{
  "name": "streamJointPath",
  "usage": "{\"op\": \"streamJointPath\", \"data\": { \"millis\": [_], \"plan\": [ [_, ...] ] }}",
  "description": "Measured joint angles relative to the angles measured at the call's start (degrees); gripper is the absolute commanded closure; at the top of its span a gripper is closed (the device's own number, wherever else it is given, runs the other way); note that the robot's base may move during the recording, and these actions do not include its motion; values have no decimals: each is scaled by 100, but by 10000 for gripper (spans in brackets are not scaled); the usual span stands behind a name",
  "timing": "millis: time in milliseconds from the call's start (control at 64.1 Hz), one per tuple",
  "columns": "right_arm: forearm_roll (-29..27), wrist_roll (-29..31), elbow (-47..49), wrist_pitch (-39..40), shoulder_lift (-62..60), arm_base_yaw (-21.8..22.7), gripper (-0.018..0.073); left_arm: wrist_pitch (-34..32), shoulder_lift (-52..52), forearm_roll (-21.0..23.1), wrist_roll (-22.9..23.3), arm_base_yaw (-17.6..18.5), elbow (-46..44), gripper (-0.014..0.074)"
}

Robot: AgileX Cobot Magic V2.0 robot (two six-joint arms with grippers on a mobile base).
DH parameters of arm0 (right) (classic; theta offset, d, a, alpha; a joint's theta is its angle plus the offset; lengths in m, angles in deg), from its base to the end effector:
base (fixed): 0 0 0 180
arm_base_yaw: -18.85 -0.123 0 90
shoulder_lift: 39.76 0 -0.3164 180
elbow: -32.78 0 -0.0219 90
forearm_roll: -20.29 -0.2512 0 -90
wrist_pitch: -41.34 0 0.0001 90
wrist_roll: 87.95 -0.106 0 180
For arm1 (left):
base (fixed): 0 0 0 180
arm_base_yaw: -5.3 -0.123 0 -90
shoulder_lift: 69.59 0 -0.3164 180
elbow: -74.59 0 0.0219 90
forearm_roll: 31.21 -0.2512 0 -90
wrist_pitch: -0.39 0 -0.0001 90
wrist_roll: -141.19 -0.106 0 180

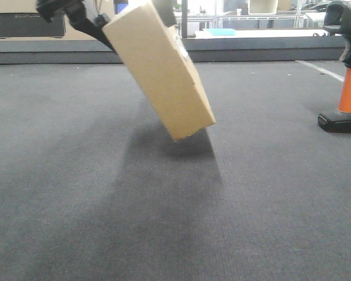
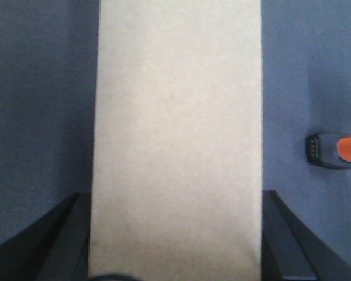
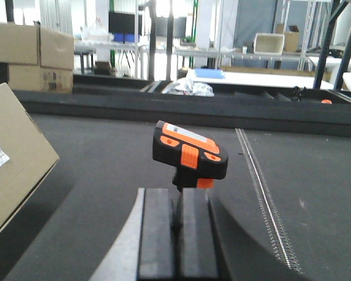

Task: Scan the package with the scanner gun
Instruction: 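Lift and tilt the box with the left gripper, label facing the scanner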

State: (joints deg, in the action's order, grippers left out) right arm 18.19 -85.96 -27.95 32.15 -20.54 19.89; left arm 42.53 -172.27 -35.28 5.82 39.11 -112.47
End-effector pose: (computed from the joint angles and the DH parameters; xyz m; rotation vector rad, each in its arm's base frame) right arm 0.0508 -0.0003 0.2941 0.0106 1.5557 -0.0086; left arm 0.3292 -0.2144 0.3505 -0.1912 2.4688 -0.5394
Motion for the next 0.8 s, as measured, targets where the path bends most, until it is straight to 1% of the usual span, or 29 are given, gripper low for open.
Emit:
{"op": "streamJointPath", "data": {
  "millis": [125, 218, 390, 561, 639, 717, 764, 795],
  "plan": [
    [51, 0, 318, -10, 931, 0, 727, -25, -38, 13, 13, 13, 0, 707],
    [60, 0, 391, 181, 1579, 0, 727, -25, -38, 13, 13, 13, 0, 707],
    [64, 0, 400, 1105, 2429, 0, 727, -47, -38, -34, 24, 13, 0, 707],
    [64, 0, 413, 1812, 2758, 0, 727, -47, -38, -58, 24, 13, 0, 707],
    [64, 0, 424, 1934, 2871, 0, 727, -34, -49, -95, 24, 13, 0, 707],
    [-78, 0, 424, 1923, 3059, 0, 727, 75, -49, -96, 24, -26, 0, 707],
    [-152, 0, 424, 1853, 3217, 0, 727, 165, -49, -26, -81, -95, 0, 707],
    [-183, 0, 424, 1797, 3367, 0, 727, 228, -49, 73, -235, -172, 0, 707]
  ]
}}
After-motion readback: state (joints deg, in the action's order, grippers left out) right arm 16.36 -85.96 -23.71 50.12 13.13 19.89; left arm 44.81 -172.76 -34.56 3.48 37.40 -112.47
